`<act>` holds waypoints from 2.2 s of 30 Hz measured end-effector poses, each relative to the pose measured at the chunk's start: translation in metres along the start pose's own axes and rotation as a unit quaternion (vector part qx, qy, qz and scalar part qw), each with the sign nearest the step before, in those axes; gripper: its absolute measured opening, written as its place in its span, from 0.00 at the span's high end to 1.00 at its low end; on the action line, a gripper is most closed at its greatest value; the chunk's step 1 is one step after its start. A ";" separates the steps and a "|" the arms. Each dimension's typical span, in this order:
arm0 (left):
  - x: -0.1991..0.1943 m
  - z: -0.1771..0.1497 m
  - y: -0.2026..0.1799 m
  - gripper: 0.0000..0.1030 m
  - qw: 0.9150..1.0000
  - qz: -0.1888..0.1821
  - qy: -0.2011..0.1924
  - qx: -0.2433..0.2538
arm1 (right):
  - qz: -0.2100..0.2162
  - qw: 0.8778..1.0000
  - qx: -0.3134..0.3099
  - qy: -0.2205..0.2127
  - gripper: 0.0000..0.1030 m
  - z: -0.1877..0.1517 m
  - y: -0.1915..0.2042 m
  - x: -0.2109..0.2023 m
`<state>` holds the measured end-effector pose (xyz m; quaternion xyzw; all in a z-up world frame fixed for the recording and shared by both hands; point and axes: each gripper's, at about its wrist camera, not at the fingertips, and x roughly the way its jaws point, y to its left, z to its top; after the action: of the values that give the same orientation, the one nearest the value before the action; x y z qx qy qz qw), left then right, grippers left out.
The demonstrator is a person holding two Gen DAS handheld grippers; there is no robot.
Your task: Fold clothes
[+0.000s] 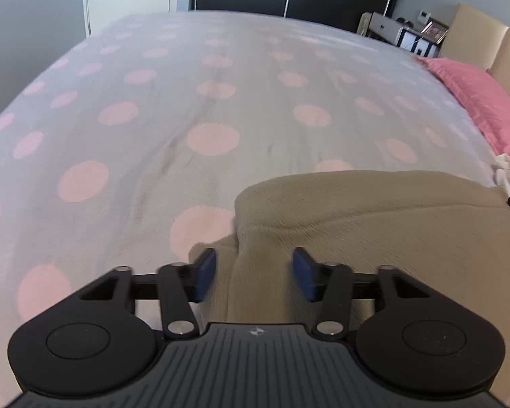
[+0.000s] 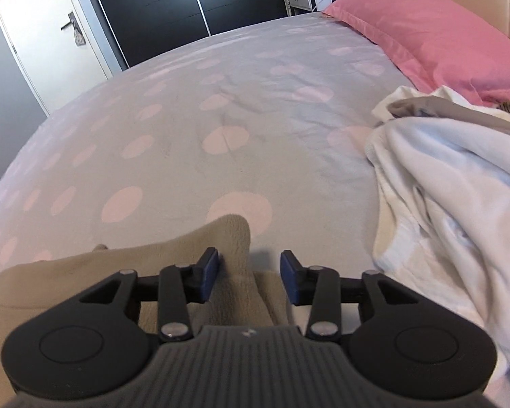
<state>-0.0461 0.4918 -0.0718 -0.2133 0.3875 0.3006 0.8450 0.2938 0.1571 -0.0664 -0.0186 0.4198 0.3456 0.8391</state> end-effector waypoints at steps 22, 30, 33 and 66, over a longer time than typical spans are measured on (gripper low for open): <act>-0.106 -0.095 0.019 0.44 0.998 -0.042 0.034 -0.025 | -0.006 0.996 0.002 0.089 0.30 -0.111 -0.051 -0.108; -0.098 -0.096 0.022 0.38 0.993 -0.082 0.031 -0.076 | 0.032 0.990 0.052 0.127 0.29 -0.129 -0.064 -0.108; -0.092 -0.095 0.020 0.38 0.992 -0.085 0.033 -0.083 | 0.044 0.988 0.068 0.129 0.31 -0.131 -0.067 -0.106; -0.092 -0.100 0.019 0.87 0.994 -0.061 0.068 -0.064 | 0.087 0.989 -0.063 0.100 0.81 -0.100 -0.035 -0.138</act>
<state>-0.1594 0.4152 -0.0635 -0.3102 0.4099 0.2573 0.8182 0.1890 0.0210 -0.0408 -0.0694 0.4790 0.4395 0.7567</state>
